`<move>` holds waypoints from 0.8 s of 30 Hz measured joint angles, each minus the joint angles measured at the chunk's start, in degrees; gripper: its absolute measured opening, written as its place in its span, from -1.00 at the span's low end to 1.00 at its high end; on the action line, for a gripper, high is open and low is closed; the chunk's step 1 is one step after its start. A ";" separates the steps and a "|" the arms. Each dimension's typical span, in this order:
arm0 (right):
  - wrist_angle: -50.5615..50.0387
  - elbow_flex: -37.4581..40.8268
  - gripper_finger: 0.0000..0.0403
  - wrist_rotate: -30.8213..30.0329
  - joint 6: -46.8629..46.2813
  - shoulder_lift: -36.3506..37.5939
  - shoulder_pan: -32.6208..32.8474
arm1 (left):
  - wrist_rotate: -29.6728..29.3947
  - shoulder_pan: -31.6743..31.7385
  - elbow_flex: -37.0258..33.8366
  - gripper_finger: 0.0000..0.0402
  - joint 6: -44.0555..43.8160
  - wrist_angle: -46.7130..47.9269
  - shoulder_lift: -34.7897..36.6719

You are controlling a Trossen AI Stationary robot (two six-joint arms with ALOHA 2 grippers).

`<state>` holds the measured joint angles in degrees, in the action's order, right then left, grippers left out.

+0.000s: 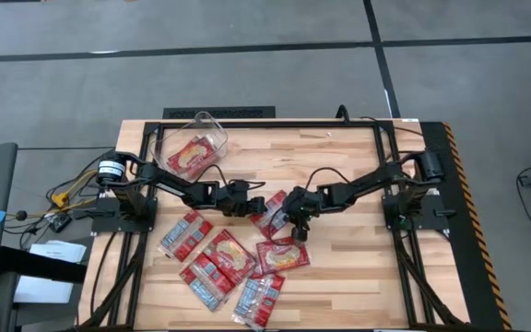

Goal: Sort popcorn bags into baskets
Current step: Put the red popcorn bag into the transparent bin

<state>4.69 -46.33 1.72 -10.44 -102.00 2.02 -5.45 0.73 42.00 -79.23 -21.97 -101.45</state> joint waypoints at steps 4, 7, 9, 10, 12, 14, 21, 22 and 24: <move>1.22 -1.10 -0.87 1.16 0.00 -1.61 -1.41 | -0.23 0.00 -0.01 0.30 -0.43 0.21 0.00; 1.26 -1.65 -0.87 1.89 0.39 -1.81 -2.74 | -0.21 -0.04 -0.02 0.30 -0.60 0.19 0.00; 1.36 -1.85 -0.85 1.64 0.48 -1.89 -3.83 | 0.32 -0.02 -0.02 0.30 -0.57 0.06 0.00; 1.50 -1.85 -0.84 1.45 0.48 -1.90 -4.37 | 0.51 -0.02 -0.02 0.30 -0.45 0.04 0.00; 1.70 -1.88 -0.83 1.14 0.48 -1.92 -5.39 | 1.24 -0.02 -0.04 0.27 0.08 -0.07 0.00; 1.83 -1.90 -0.83 1.07 0.46 -1.94 -6.27 | 1.55 0.00 -0.04 0.22 0.07 -0.05 0.00; 3.83 -1.88 -0.88 1.14 0.42 -2.01 -6.98 | 1.89 -0.14 -0.11 -0.22 -0.15 0.54 -0.04; 4.28 -1.88 -0.88 1.14 0.38 -2.01 -6.90 | 1.69 -0.28 -0.11 -0.30 -0.16 0.80 -0.07; 4.65 -1.88 -0.88 1.16 -0.01 -2.01 -6.64 | 0.53 -0.50 -0.13 -0.49 -0.08 0.97 -0.07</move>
<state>9.34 -48.21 2.88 -10.45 -104.01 -4.62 -4.92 0.23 41.87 -79.31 -21.00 -101.51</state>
